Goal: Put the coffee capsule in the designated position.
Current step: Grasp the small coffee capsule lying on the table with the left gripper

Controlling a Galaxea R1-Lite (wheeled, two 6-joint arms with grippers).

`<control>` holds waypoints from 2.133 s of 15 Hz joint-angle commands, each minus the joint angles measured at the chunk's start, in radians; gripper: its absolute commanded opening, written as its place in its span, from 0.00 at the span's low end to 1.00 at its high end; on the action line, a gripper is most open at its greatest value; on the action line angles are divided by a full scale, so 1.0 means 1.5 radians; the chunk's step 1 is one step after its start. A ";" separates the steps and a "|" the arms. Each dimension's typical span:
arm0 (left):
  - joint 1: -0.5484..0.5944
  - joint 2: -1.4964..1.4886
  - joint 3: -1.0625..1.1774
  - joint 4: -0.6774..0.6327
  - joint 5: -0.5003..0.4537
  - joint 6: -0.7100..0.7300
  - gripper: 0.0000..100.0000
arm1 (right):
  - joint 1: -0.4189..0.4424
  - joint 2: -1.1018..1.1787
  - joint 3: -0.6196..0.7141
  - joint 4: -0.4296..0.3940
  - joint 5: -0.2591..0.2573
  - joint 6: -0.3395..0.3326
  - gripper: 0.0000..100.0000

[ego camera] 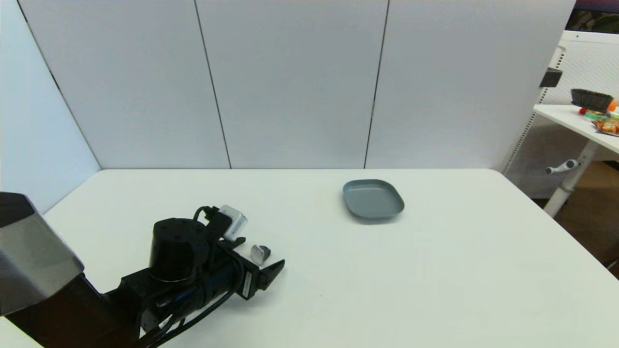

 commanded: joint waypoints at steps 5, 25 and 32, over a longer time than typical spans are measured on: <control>0.001 0.033 0.001 -0.039 0.000 -0.013 1.00 | 0.000 0.001 0.004 -0.001 0.000 0.001 1.00; 0.002 0.051 -0.002 -0.057 0.001 -0.029 1.00 | 0.000 0.001 0.004 -0.001 0.000 0.001 1.00; 0.004 -0.004 -0.005 -0.022 0.003 -0.022 1.00 | 0.000 0.001 0.004 -0.001 0.000 0.001 1.00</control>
